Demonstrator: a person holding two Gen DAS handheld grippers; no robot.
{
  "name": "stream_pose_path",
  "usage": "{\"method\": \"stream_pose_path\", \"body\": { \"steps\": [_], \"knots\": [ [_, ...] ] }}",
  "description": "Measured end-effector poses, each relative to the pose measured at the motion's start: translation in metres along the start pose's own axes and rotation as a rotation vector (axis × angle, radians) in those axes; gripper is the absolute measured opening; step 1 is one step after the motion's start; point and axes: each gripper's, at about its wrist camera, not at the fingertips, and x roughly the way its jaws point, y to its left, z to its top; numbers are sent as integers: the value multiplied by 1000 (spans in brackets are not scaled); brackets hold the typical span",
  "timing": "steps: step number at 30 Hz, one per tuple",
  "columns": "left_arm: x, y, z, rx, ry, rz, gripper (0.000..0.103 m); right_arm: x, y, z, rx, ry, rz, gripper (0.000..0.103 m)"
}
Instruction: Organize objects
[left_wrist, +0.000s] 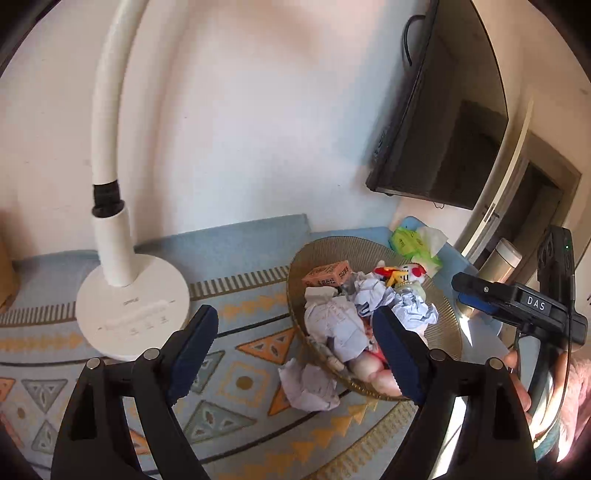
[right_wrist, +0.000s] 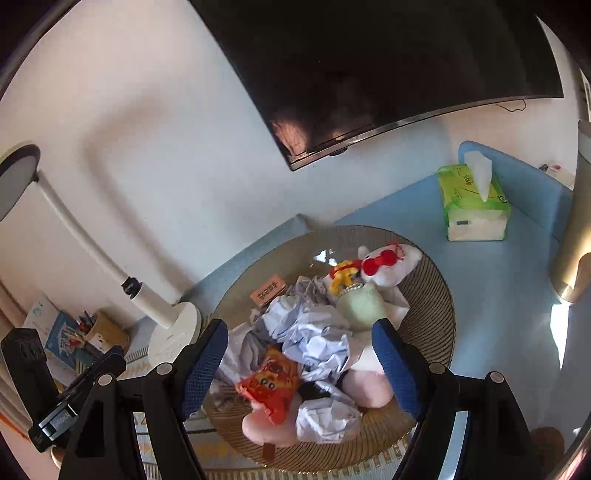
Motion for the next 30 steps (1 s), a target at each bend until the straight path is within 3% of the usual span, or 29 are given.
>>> {"method": "stream_pose_path", "body": {
  "steps": [4, 8, 13, 16, 18, 19, 24, 27, 30],
  "knots": [
    [-60, 28, -29, -1, -46, 118, 91, -23, 47, -40, -103, 23, 87, 79],
    [-98, 63, -57, -45, -44, 189, 96, -18, 80, -90, -108, 97, 156, 86],
    [-110, 113, -82, -153, -9, 236, 99, 27, 101, -133, -69, 186, 62, 86],
    [-98, 127, -87, -161, 102, 223, 99, 48, 102, -140, -25, 161, -38, 86],
    [-82, 126, -87, -105, 243, 219, 96, 62, 97, -139, 18, 178, -55, 86],
    [-84, 121, -86, -48, 259, 218, 95, 66, 95, -138, 37, 188, -58, 86],
    [-149, 99, -74, 246, 218, 294, 96, 72, 91, -138, 68, 183, -91, 86],
    [-186, 105, -63, 279, 185, 360, 97, 76, 91, -136, 96, 152, -121, 86],
    [-183, 110, -59, 242, 116, 335, 101, 88, 91, -129, 140, 162, -180, 86]
  ]
}}
